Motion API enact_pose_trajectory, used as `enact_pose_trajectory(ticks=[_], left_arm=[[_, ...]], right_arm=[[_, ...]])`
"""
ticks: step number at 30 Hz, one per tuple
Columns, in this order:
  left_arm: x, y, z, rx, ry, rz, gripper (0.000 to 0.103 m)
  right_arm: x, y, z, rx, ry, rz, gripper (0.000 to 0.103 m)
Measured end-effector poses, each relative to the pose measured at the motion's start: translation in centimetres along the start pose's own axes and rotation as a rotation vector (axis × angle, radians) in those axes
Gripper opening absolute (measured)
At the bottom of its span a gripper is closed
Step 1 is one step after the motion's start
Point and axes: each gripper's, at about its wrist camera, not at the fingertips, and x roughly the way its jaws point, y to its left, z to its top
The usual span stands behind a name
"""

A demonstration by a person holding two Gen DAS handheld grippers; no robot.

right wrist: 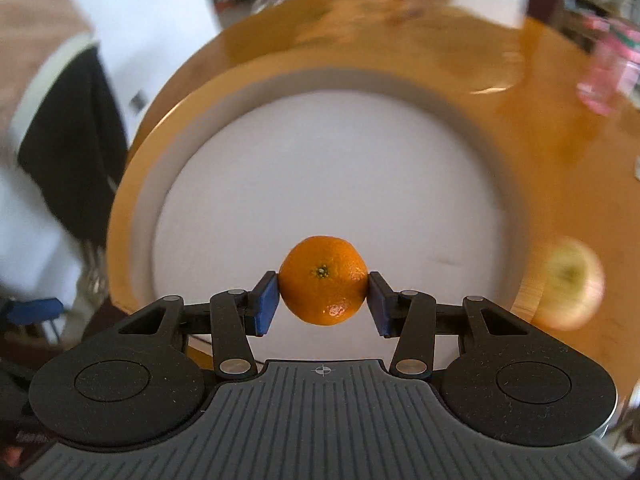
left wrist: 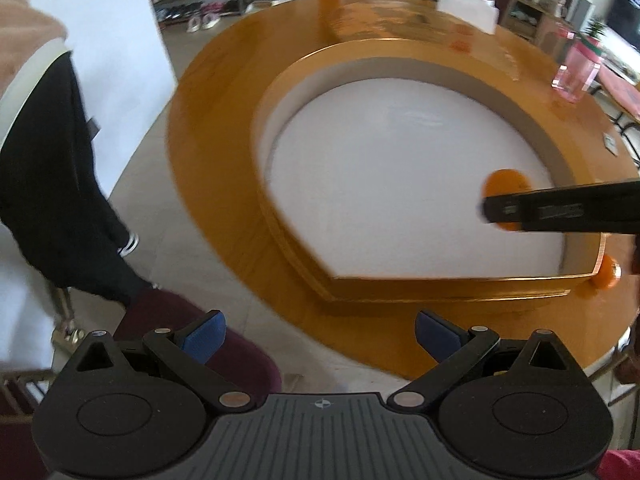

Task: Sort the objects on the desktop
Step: 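Carry the orange into the foam-lined gold box and open the right tool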

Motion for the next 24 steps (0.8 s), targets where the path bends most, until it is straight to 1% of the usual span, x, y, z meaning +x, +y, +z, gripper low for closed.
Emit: enact_pose_trajectory(ticks=[3,5,9,11,14,17,18,20,24], left_arm=[[0.2,1.4,-0.5,-0.039,0.012,0.028,0.101],[0.3,2.2,-0.6,-0.064,0.019,0.04,0.101],[0.6,3.1,-0.9,-0.098,0.033,0.054,0.101],[0.8,3.2,-0.9,-0.104,0.036,0.056,0.101],[0.8,3.2,-1.0,-0.099,0.032,0.057,0.101],[0.8,2.8,-1.0,-0.084,0.027,0.055,0.101],[0.9,2.6,-1.0,-0.077,0.025,0.054,0.101],[0.9,2.2,-0.8,-0.065,0.02,0.051,0.101],[0.8,1.0,-0.6,-0.036,0.016,0.044,0.101]], right_arm=[[3.1,2.9,0.9,-0.062,0.038,0.023,0.049],[4.8,4.2,1.4,-0.092,0.053,0.02,0.049],[6.8,5.3,2.3,-0.111,0.06,0.019,0.049],[7.3,5.8,2.6,-0.123,0.048,0.023,0.049],[8.3,6.0,3.0,-0.155,0.055,0.023,0.049],[8.0,6.7,2.8,-0.18,0.042,0.016,0.05],[7.9,6.6,2.9,-0.174,0.051,0.022,0.051],[7.6,6.4,3.0,-0.162,0.068,0.035,0.056],[6.2,5.3,2.7,-0.137,0.049,0.046,0.06]])
